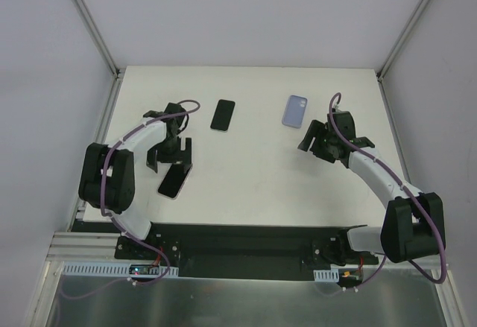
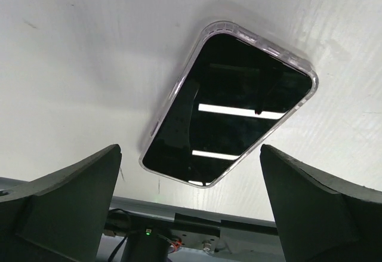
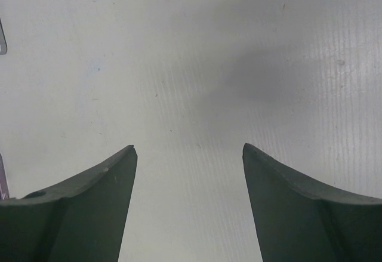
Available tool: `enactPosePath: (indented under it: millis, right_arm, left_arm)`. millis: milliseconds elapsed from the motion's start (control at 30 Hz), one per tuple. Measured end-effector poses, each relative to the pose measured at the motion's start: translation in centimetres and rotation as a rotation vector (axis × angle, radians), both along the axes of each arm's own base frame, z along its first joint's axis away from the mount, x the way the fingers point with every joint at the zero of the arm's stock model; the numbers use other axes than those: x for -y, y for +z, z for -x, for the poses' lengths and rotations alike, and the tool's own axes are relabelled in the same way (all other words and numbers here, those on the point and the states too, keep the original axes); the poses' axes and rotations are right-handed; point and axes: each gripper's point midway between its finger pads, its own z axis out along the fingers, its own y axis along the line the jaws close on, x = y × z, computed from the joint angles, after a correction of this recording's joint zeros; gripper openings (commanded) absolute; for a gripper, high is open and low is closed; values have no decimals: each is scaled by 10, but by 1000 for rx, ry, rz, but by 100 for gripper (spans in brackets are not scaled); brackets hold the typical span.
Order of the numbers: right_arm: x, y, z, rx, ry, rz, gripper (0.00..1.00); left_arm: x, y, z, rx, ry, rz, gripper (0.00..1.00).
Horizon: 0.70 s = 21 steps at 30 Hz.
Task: Take the phone out of the phone case
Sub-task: Pick up the phone at the center of the board.
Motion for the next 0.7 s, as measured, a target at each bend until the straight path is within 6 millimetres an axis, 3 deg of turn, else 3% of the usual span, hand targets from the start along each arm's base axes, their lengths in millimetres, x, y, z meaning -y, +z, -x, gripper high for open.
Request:
enactPosePath:
  millis: [200,700]
  right_arm:
    - [-1,0,0,1,3,2,74]
    - [-1,1,1,3,3,2,74]
  left_arm:
    - [2,-23,10,-110,-36,4,99]
    - [15,-27,11,-135,-72,113,99]
